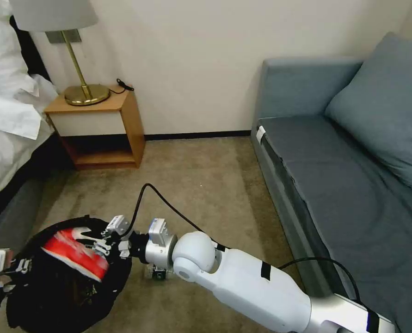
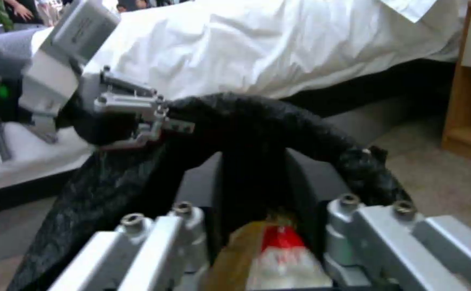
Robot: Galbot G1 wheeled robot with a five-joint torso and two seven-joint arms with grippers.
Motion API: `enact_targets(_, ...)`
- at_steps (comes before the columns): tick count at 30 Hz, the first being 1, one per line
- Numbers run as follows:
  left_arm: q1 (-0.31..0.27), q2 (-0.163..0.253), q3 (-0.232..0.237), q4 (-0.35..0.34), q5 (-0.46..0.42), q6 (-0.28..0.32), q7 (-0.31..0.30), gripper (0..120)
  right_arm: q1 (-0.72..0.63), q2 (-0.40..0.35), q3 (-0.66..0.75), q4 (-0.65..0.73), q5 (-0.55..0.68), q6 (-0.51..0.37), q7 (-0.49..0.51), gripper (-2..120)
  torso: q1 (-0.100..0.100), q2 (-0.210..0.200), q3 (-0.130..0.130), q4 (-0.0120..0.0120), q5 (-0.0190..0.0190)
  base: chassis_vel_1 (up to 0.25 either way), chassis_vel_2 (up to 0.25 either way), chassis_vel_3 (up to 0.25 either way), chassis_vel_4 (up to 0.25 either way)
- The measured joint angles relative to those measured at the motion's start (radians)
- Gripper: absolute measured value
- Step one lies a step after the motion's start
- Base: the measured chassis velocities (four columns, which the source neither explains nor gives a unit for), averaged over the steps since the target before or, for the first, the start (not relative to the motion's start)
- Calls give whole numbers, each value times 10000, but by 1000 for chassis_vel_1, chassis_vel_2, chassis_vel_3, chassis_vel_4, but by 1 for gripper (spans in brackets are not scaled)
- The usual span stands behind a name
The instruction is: Pick up the trash bin, then pick up the garbage on the floor and place it into the trash bin.
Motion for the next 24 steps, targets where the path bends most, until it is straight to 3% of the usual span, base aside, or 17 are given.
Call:
enact_targets(9,-88,33,-1,146,6,4,-35,5,-241,-505,736,534,-411,16,-266,64,0,0,0,2,2,0,0,0,0)
enact_targets(11,-203,13,-15,216,8,5,-86,5,-550,-1170,1719,735,-506,69,-775,76,1,0,0,2,2,0,0,0,0)
enact_targets(13,-216,6,-17,222,8,4,-93,5,-608,-1281,1868,732,-499,81,-851,77,0,0,0,1,3,0,0,0,0)
enact_targets(17,-84,11,-166,250,-38,3,-112,5,-975,-2754,3281,-184,-533,506,-1789,98,0,0,0,-2,4,0,0,0,0)
enact_targets(21,-42,104,-336,275,-123,1,-111,5,-1036,-3178,3589,-636,-651,622,-2142,99,0,0,0,-1,3,0,0,0,0)
enact_targets(24,-20,202,-513,250,-208,20,-110,5,-965,-3588,3448,-1873,-1286,968,-2556,100,0,0,0,-2,4,0,0,0,0)
